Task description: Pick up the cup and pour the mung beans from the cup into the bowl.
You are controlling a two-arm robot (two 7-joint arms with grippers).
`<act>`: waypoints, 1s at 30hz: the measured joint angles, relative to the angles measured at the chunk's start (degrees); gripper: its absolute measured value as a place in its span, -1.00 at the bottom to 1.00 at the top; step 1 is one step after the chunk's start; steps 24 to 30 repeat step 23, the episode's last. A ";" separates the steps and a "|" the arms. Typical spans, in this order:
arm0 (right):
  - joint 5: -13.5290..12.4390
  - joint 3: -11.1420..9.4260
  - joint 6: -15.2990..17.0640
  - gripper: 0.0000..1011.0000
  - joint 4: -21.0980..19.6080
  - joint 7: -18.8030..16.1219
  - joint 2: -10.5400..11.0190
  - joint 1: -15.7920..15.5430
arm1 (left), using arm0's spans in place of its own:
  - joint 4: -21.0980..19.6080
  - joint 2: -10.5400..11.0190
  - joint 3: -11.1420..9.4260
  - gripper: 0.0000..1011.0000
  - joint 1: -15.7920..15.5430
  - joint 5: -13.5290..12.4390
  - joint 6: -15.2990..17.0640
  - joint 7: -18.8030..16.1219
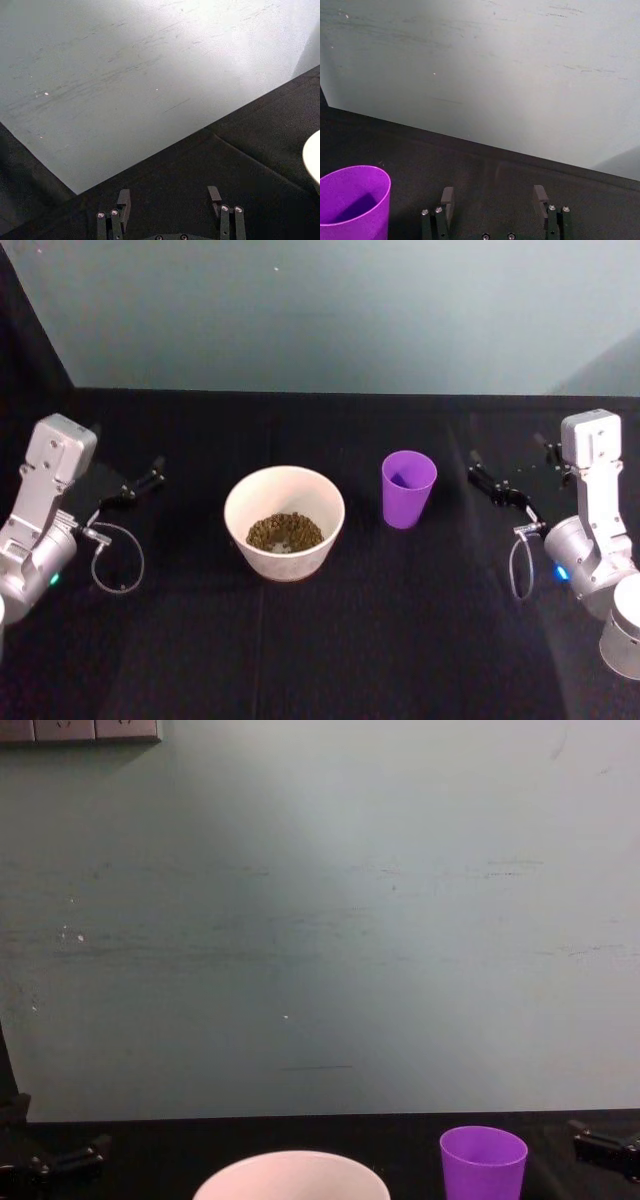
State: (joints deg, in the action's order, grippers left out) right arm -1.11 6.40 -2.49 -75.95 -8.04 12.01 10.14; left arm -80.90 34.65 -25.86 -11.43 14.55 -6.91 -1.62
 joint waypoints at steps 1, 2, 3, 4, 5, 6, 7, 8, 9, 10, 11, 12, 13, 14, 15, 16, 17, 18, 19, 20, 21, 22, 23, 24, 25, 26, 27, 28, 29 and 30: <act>-0.01 0.00 0.00 0.98 0.00 -0.01 0.00 0.00 | 0.00 0.00 0.00 0.98 0.00 0.00 0.00 0.00; -0.04 0.00 0.00 0.98 -0.01 -0.04 0.01 0.02 | 0.00 0.00 0.00 0.98 0.00 0.00 0.00 0.00; -0.06 0.00 0.00 0.98 -0.01 -0.04 0.01 0.02 | 0.00 0.00 0.00 0.98 0.00 0.00 0.00 0.00; -0.08 0.00 0.00 0.98 -0.03 -0.06 0.02 0.02 | 0.00 0.00 0.00 0.98 0.00 0.00 0.00 0.00; -0.08 0.00 0.00 0.98 -0.03 -0.06 0.02 0.02 | 0.00 0.00 0.00 0.98 0.00 0.00 0.00 0.00; -0.10 0.00 0.00 0.98 -0.04 -0.07 0.02 0.03 | 0.00 0.00 0.00 0.98 0.00 0.00 0.00 0.00; -0.11 0.00 0.00 0.98 -0.04 -0.08 0.03 0.03 | 0.00 0.00 0.00 0.98 0.00 0.00 0.00 0.00; -0.12 0.00 0.00 0.98 -0.04 -0.08 0.03 0.04 | 0.00 0.00 0.00 0.98 0.00 0.00 0.00 0.00; -0.13 0.00 0.00 0.98 -0.04 -0.09 0.03 0.04 | 0.00 0.00 0.00 0.98 0.00 0.00 0.00 0.00; -0.14 0.00 0.00 0.98 -0.04 -0.10 0.03 0.05 | 0.00 0.00 0.00 0.98 0.00 0.00 0.00 0.00; -0.14 0.00 0.00 0.98 -0.04 -0.10 0.03 0.05 | 0.00 0.00 0.00 0.98 0.00 0.00 0.00 0.00; -0.15 0.00 0.00 0.98 -0.05 -0.10 0.03 0.06 | 0.00 0.00 0.00 0.98 0.00 0.00 0.00 0.00; -0.16 0.00 0.00 0.98 -0.04 -0.11 0.03 0.06 | 0.00 0.00 0.00 0.98 0.00 0.00 0.00 0.00; -0.16 0.00 0.00 0.98 -0.04 -0.12 0.03 0.06 | 0.00 0.00 0.00 0.98 0.00 0.00 0.00 0.00; -0.17 0.00 0.00 0.98 -0.04 -0.12 0.03 0.06 | 0.00 0.00 0.00 0.98 0.00 0.00 0.00 0.00; -0.17 0.00 0.00 0.98 -0.04 -0.12 0.03 0.06 | 0.00 0.00 0.00 0.98 0.00 0.00 0.00 0.00; -0.17 0.00 0.00 0.98 -0.04 -0.13 0.03 0.07 | 0.00 0.00 0.00 0.98 0.00 0.00 0.00 0.00; -0.17 0.00 0.00 0.98 -0.04 -0.13 0.03 0.07 | 0.00 0.00 0.00 0.98 0.00 0.00 0.00 0.00; -0.18 0.00 0.00 0.98 -0.05 -0.14 0.03 0.06 | 0.00 0.00 0.00 0.98 0.00 0.00 0.00 0.00; -0.18 0.00 0.00 0.98 -0.04 -0.14 0.03 0.06 | 0.00 0.00 0.00 0.98 0.00 0.00 0.00 0.00; -0.18 0.00 0.00 0.98 -0.04 -0.15 0.03 0.06 | 0.00 0.00 0.00 0.98 0.00 0.00 0.00 0.00; -0.18 0.00 0.00 0.98 -0.04 -0.16 0.03 0.07 | 0.00 0.00 0.00 0.98 0.00 0.00 0.00 0.00; -0.18 0.00 0.00 0.98 -0.04 -0.16 0.03 0.06 | 0.00 0.00 0.00 0.98 0.00 0.00 0.00 0.00; -0.18 0.00 0.00 0.98 -0.04 -0.16 0.03 0.06 | 0.00 0.00 0.00 0.98 0.00 0.00 0.00 0.00; -0.18 0.00 0.00 0.98 -0.04 -0.16 0.03 0.06 | 0.00 0.00 0.00 0.98 0.00 0.00 0.00 0.00; -0.18 0.00 0.00 0.98 -0.04 -0.16 0.03 0.06 | 0.00 0.00 0.00 0.98 0.00 0.00 0.00 0.00; -0.18 0.00 0.00 0.98 -0.04 -0.16 0.03 0.06 | 0.00 0.00 0.00 0.98 0.00 0.00 0.00 0.00; -0.18 0.00 0.00 0.98 -0.04 -0.16 0.03 0.06 | 0.00 0.00 0.00 0.98 0.00 0.00 0.00 0.00; -0.18 0.00 0.00 0.98 -0.04 -0.16 0.03 0.06 | 0.00 0.00 0.00 0.98 0.00 0.00 0.00 0.00; -0.18 0.00 0.00 0.98 -0.04 -0.16 0.03 0.06 | 0.00 0.00 0.00 0.98 0.00 0.00 0.00 0.00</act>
